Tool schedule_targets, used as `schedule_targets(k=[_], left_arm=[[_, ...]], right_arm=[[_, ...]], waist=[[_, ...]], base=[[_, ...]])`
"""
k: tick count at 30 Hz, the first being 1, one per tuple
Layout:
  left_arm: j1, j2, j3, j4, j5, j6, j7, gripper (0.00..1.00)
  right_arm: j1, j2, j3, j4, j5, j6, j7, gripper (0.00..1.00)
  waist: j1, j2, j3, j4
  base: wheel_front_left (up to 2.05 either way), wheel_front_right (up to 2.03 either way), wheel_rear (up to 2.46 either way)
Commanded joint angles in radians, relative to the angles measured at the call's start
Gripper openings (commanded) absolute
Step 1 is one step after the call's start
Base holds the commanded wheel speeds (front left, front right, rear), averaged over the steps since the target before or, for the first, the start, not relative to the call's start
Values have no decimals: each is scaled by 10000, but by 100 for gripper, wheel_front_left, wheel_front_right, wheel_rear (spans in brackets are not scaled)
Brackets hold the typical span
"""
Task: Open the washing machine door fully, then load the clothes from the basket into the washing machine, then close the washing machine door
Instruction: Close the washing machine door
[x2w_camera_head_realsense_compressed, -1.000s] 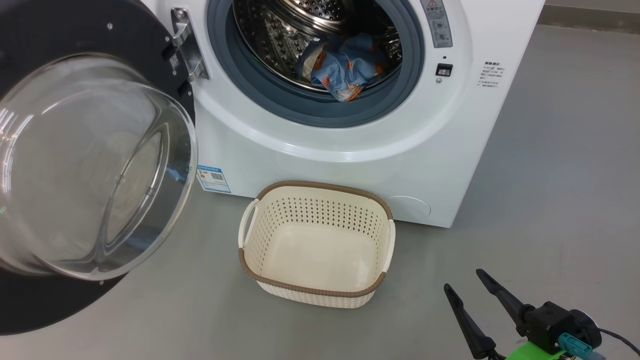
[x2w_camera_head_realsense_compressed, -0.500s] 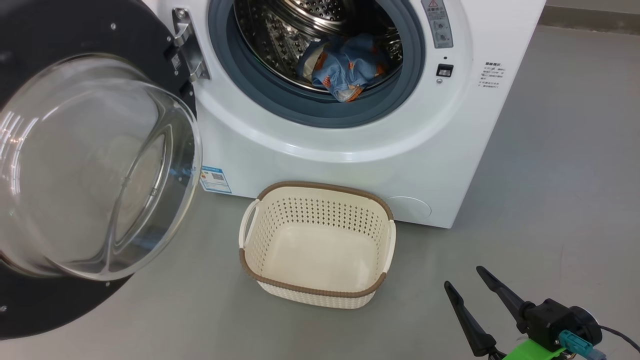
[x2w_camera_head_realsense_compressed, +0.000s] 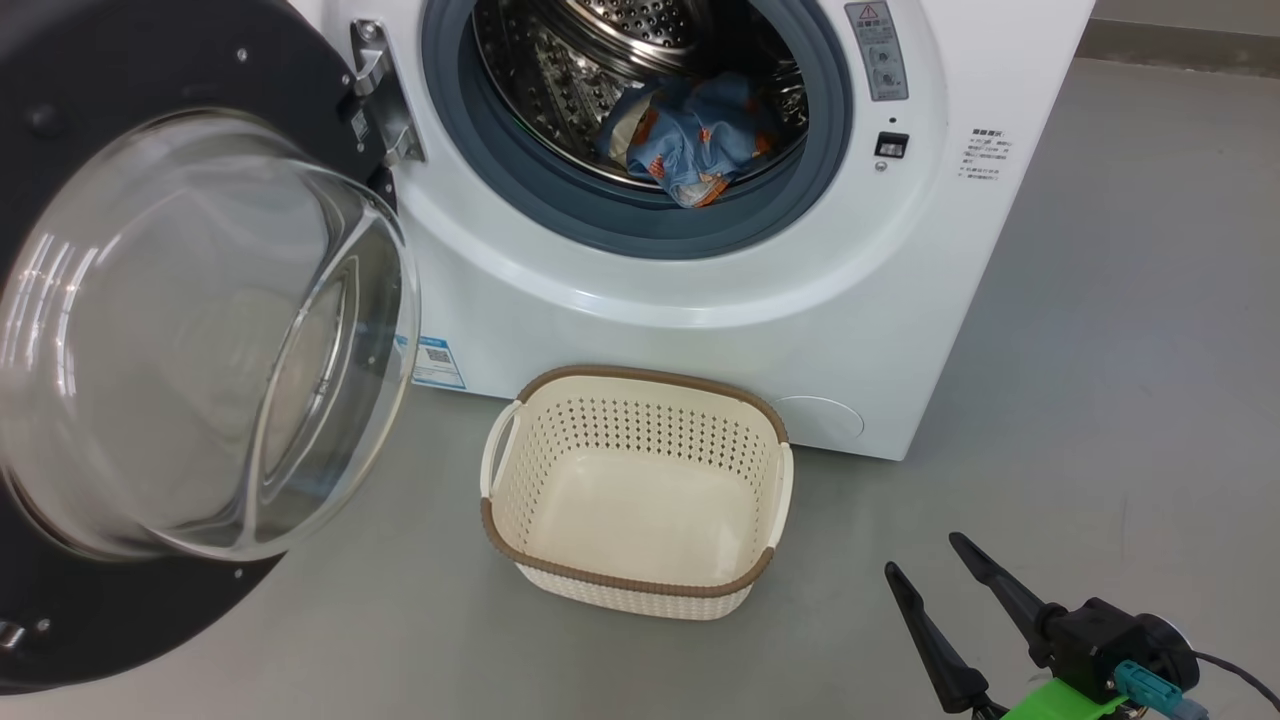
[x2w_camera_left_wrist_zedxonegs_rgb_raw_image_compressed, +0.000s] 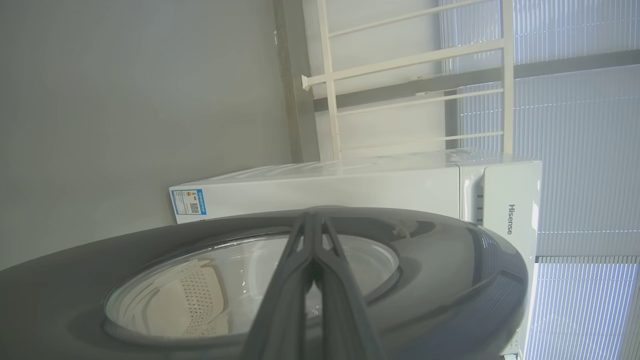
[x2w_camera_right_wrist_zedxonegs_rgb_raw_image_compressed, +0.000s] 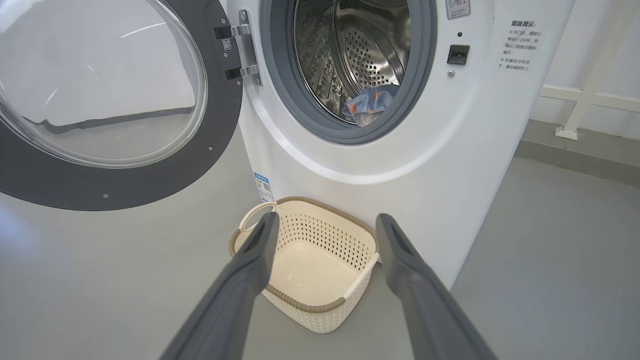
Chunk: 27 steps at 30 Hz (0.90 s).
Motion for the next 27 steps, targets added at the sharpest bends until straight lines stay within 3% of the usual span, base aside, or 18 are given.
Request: schedule_targets(k=[1,16,27], left_arm=[[245,186,-45,-310,-142,-80,260,0],[991,48,-55,-1491,-226,199,854,0],[1715,-410,-155,-2985,-344,737,1472,0]], right_arm=[[-207,-49,156,-202,68,16,-49,100],[-82,384,127,-190,83,16,-49,100],[-54,508,50,-228,79,16,-49,100]], waist=[[0,0,7,13],[0,0,-267,-153],[0,0,-277,-456]], base=[[0,0,0],[0,0,0],[0,0,0]])
